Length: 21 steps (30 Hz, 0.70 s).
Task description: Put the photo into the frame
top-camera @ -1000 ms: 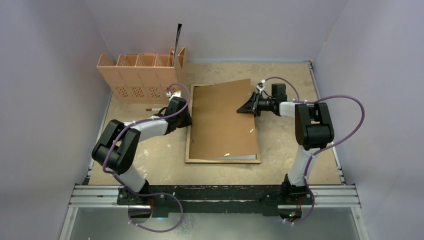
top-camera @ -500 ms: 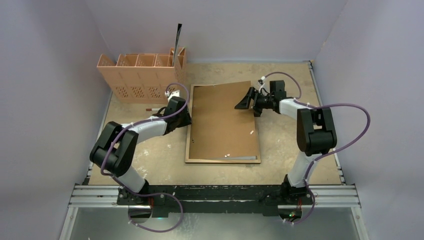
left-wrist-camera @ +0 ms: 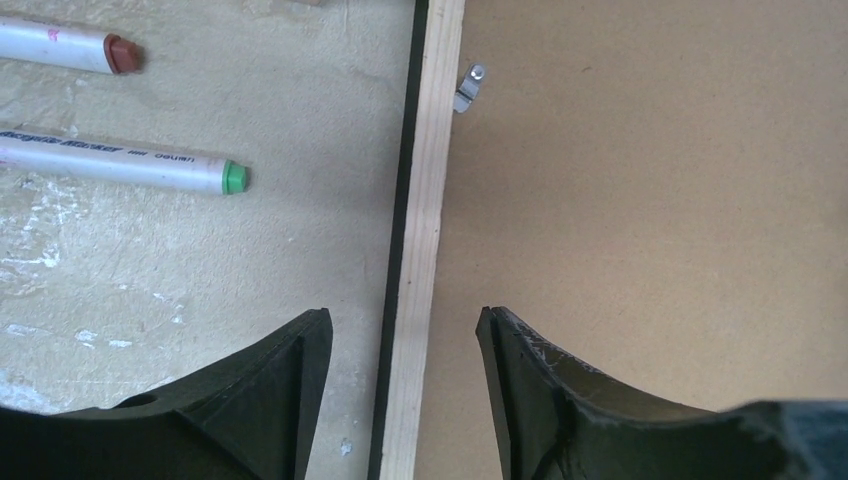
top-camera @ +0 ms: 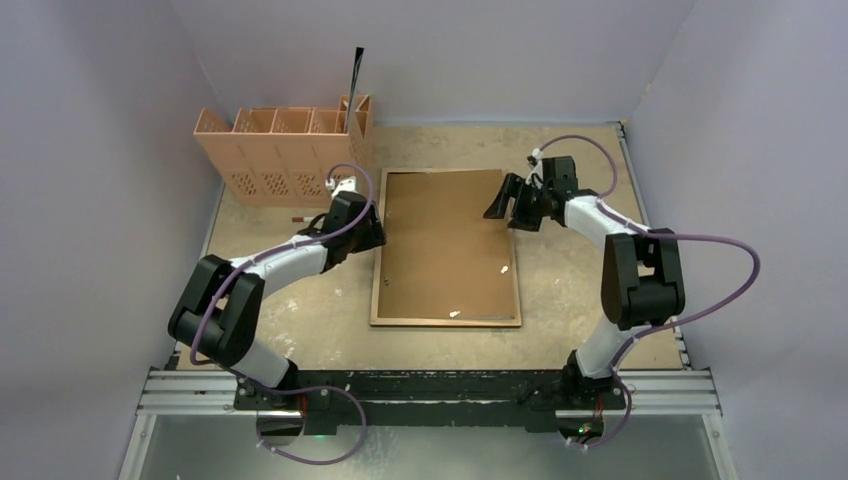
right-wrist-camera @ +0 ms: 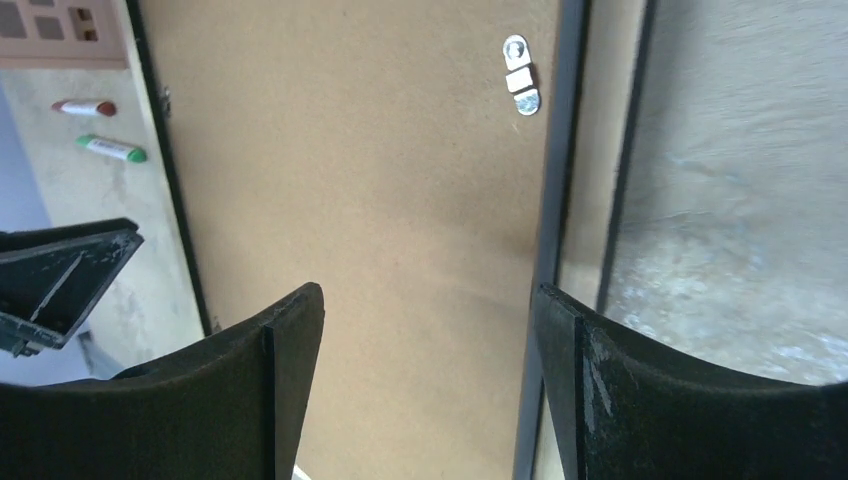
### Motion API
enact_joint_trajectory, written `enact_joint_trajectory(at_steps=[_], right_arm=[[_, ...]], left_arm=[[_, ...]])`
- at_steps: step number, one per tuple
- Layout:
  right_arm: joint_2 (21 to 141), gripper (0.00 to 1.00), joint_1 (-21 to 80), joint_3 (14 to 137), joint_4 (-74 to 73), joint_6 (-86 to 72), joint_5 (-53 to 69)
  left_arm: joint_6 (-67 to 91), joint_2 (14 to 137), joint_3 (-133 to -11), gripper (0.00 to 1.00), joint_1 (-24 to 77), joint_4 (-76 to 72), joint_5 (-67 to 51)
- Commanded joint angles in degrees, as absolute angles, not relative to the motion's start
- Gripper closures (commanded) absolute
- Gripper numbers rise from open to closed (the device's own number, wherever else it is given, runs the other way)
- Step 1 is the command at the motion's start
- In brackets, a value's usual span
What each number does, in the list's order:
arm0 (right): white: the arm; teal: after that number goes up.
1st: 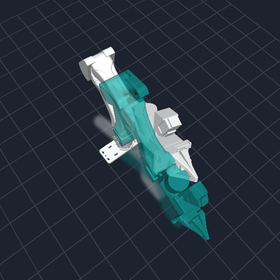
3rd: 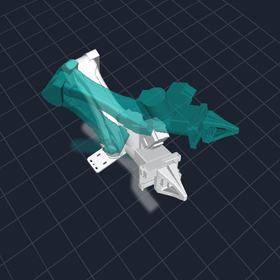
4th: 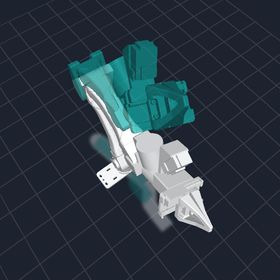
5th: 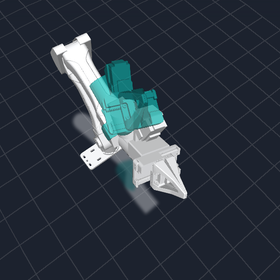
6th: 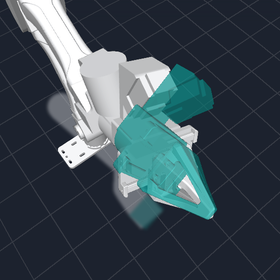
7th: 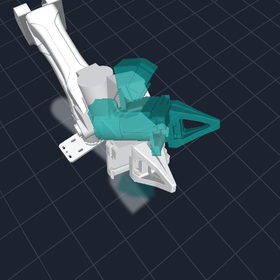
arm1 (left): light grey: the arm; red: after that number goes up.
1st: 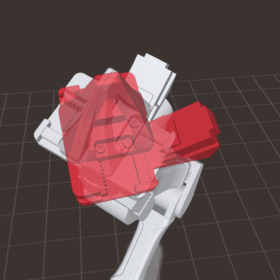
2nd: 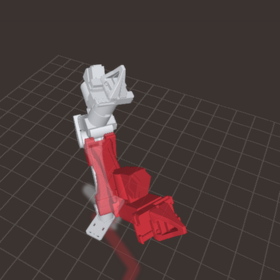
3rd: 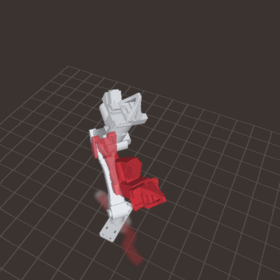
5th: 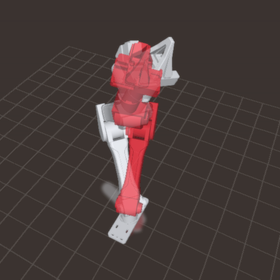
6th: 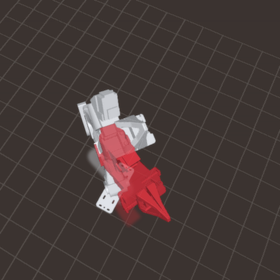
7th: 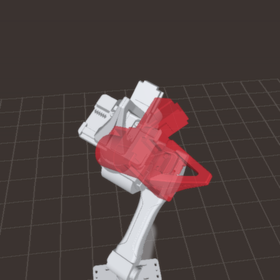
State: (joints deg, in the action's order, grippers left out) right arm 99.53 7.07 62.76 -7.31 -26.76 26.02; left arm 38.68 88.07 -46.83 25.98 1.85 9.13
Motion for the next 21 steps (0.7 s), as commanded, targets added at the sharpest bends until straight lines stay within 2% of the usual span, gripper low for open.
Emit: enact_joint_trajectory(at_steps=[1, 6, 13, 16, 21], right_arm=[[94.5, 0.22, 7.3, 62.2, -9.9, -23.5, 17.7], [92.6, 0.24, 7.4, 60.6, -10.0, -23.2, 13.9], [93.4, 0.39, 7.7, 57.8, -8.5, -23.5, 13.0], [94.0, 0.42, 8.0, 56.9, -7.9, -23.6, 12.0], [93.7, 0.47, 8.3, 55.6, -6.5, -24.3, 11.6]], left_arm=[[36.4, 88.6, -45.7, 0.39, 25.2, 1.2, 8.5], [37.2, 89.5, -44.6, 0.38, 24.8, -1.3, 7.8], [37.4, 92.0, -44.2, 0.41, 24.5, -1.9, 7.0], [37.4, 93.4, -43.9, 0.41, 24.5, -2.7, 6.0], [37.1, 95.5, -43.8, 0.52, 24.5, -4.5, 1.3]])
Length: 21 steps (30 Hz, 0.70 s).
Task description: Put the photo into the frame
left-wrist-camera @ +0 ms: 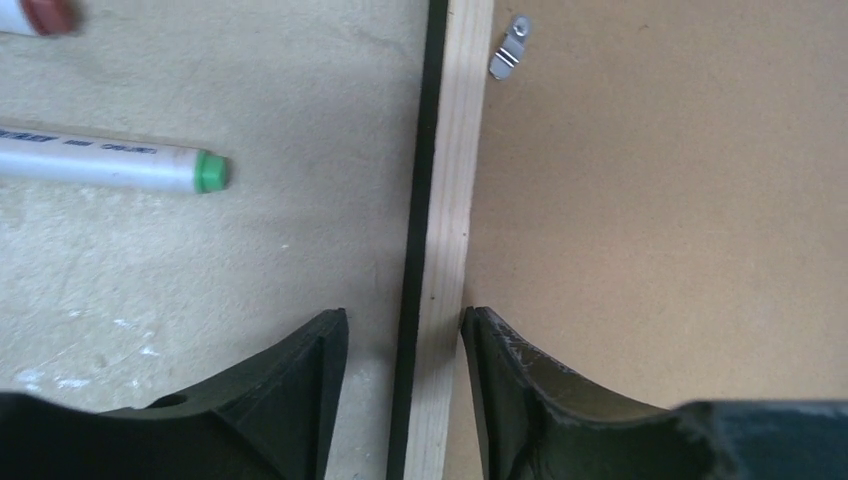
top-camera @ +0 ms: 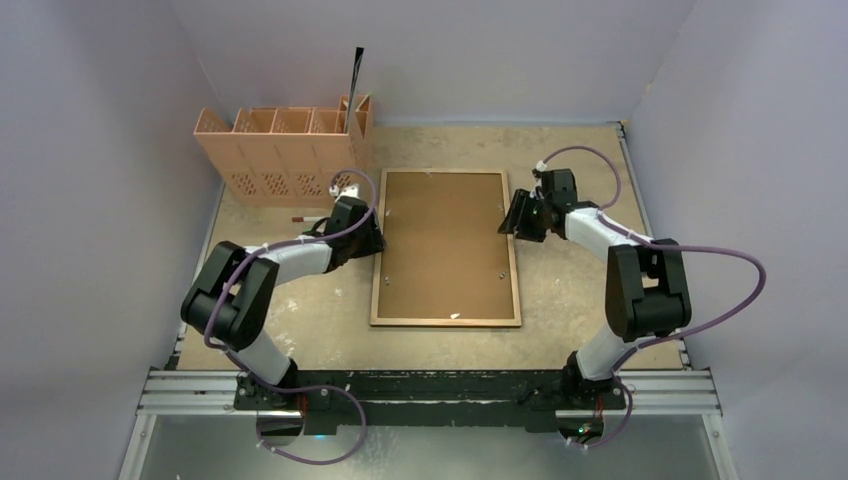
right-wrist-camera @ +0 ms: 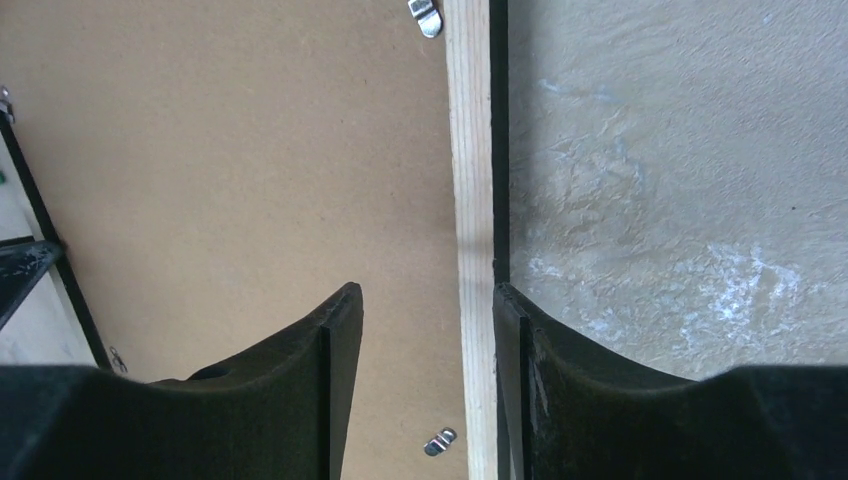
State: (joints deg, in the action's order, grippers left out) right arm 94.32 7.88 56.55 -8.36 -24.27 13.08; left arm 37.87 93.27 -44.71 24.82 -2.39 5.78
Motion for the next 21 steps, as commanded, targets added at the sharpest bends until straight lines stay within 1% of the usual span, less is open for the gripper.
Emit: enact_joint_trajectory(at_steps=[1, 3, 7, 10, 14, 16, 19, 21], right_arm=[[93.4, 0.48, 8.3, 55.4, -6.2, -24.4, 11.5], [92.1, 0.48, 8.3, 54.9, -5.9, -24.9, 10.7], [88.4, 0.49, 8.5, 53.4, -5.1, -25.9, 10.1], [86.1, 0.49, 9.5, 52.1, -3.3, -26.5, 11.9], [85.7, 0.48, 11.6, 52.5, -0.3, -28.5, 15.9], [87.3, 0.48, 11.9, 54.4, 2.0, -30.0, 17.9], [92.0, 0.48, 12.4, 58.6, 6.8, -32.2, 19.3], [97.3, 0.48, 13.0, 62.7, 9.9, -34.1, 21.3]], left_arm=[[37.1, 95.6, -43.6, 0.55, 24.5, -5.0, 0.5], [37.1, 95.4, -42.9, 0.62, 24.5, -6.2, -1.8], [37.3, 94.2, -40.8, 0.7, 24.6, -8.9, -5.8], [38.2, 93.7, -39.3, 0.73, 24.7, -11.0, -8.5], [39.5, 92.9, -37.3, 0.74, 25.2, -12.7, -9.6], [39.8, 92.0, -36.6, 0.72, 25.3, -12.7, -8.5], [39.8, 90.7, -36.2, 0.66, 25.3, -12.1, -6.5], [39.4, 90.0, -36.2, 0.65, 25.3, -11.7, -5.1]])
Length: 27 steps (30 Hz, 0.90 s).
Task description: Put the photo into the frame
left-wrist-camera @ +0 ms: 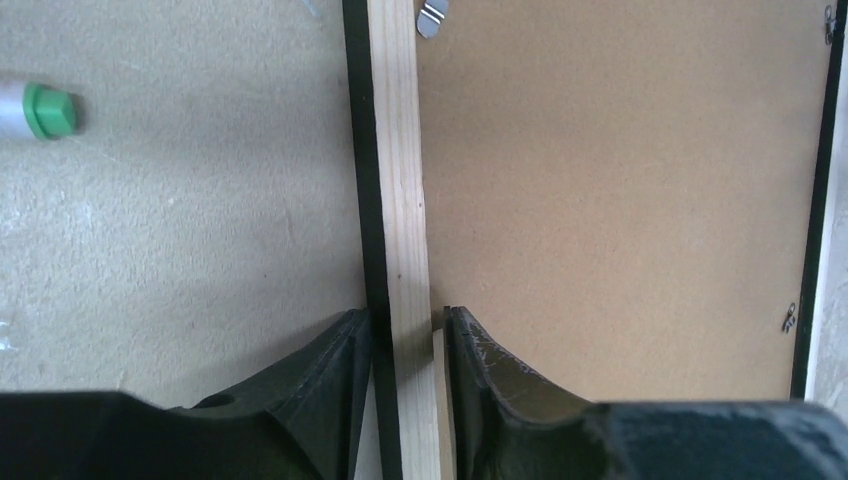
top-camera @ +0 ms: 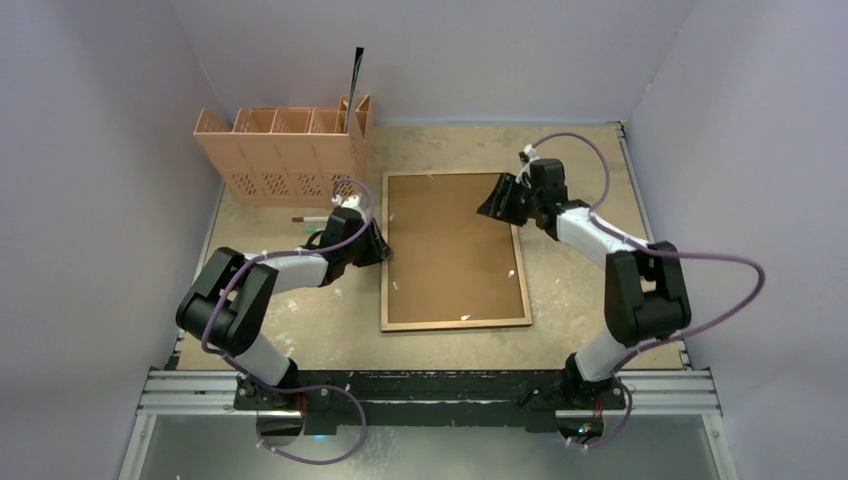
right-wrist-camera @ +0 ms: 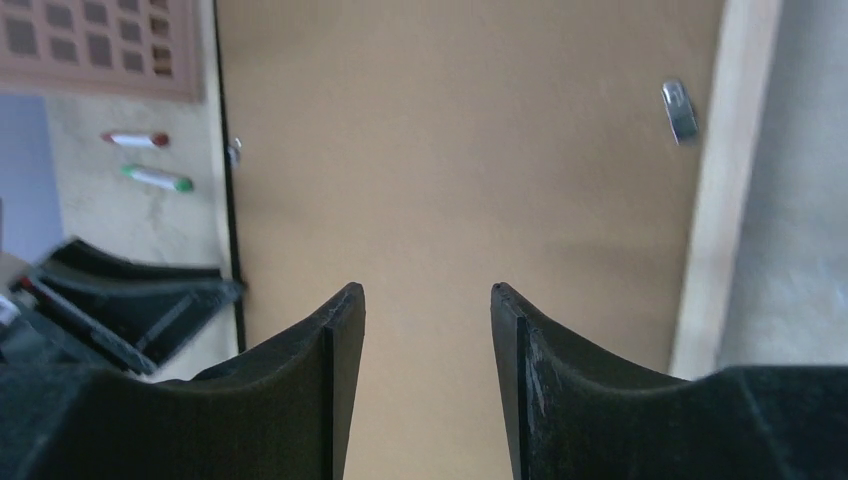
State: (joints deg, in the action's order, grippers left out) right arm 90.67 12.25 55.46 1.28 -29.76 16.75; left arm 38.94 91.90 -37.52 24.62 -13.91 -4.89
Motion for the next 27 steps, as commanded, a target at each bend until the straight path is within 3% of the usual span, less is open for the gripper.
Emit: enact_joint_trajectory(at_steps=[1, 11, 20, 27], right_arm=[[99.6, 0.48, 13.5, 65.0, 11.2, -34.9, 22.2], [120.7, 0.52, 18.7, 86.6, 18.7, -39.8, 19.9], [129.7, 0.53, 22.9, 92.3, 23.9, -40.1, 12.7], [130.1, 0.54, 23.7, 89.9, 29.6, -41.0, 9.3]], left_arm=[[39.3, 89.7, -36.0, 0.63, 25.3, -11.7, -4.5], [39.5, 89.6, -35.2, 0.52, 25.3, -14.2, -4.6], [40.3, 90.8, -35.6, 0.5, 25.2, -14.7, -7.4], [40.0, 90.8, -35.9, 0.49, 25.3, -13.7, -7.4]])
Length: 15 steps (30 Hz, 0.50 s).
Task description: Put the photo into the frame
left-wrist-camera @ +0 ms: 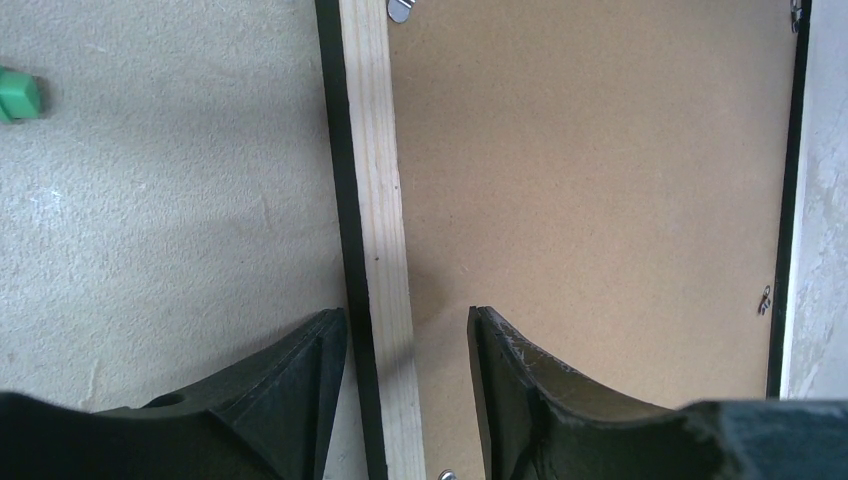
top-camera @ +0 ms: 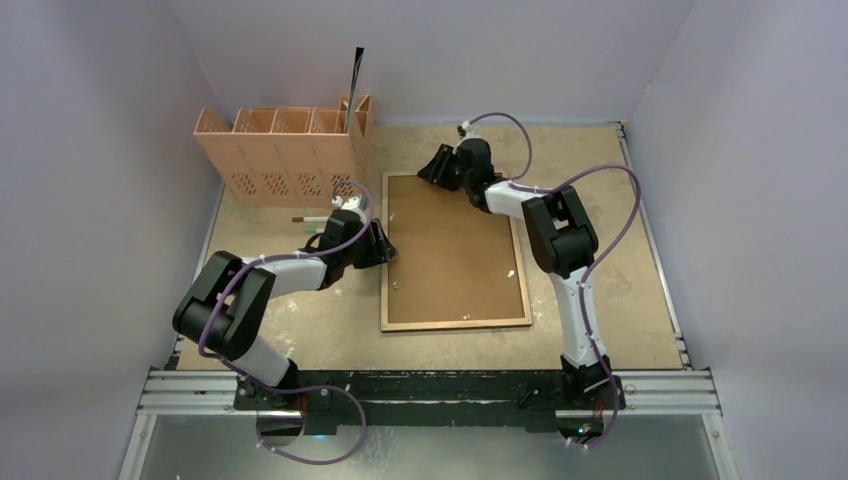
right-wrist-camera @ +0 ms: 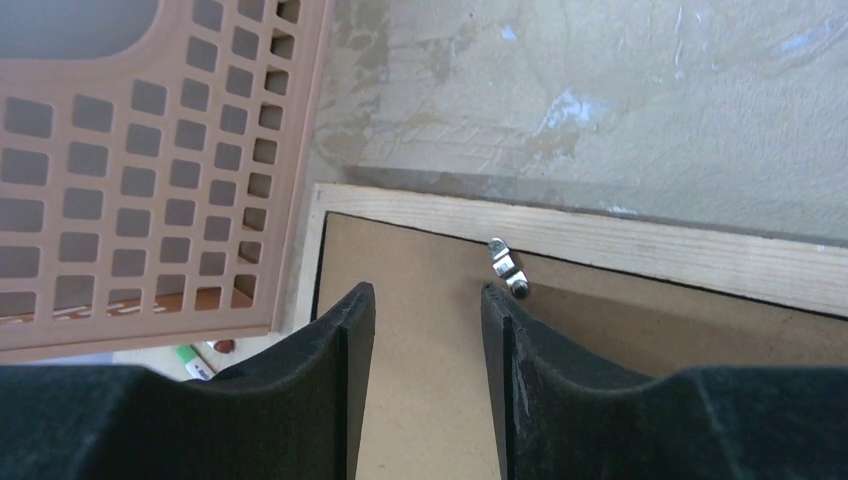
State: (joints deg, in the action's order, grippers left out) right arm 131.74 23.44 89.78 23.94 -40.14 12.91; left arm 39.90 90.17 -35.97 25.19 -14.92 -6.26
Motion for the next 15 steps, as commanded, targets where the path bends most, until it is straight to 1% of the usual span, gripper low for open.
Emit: enact_joint_trajectory(at_steps=[1, 10, 15], right_arm=[[130.0, 0.54, 23.7, 89.7, 30.1, -41.0, 8.9], [132.1, 0.55, 23.7, 92.2, 27.5, -40.9, 5.1], [134.2, 0.56, 23.7, 94.7, 25.8, -40.5, 7.4]], left_arm=[[39.9, 90.8, -35.9, 0.49, 25.3, -13.5, -7.3], [39.8, 91.5, -36.1, 0.5, 25.2, -13.2, -6.9], [39.8, 91.6, -36.1, 0.5, 25.2, -13.0, -6.8]])
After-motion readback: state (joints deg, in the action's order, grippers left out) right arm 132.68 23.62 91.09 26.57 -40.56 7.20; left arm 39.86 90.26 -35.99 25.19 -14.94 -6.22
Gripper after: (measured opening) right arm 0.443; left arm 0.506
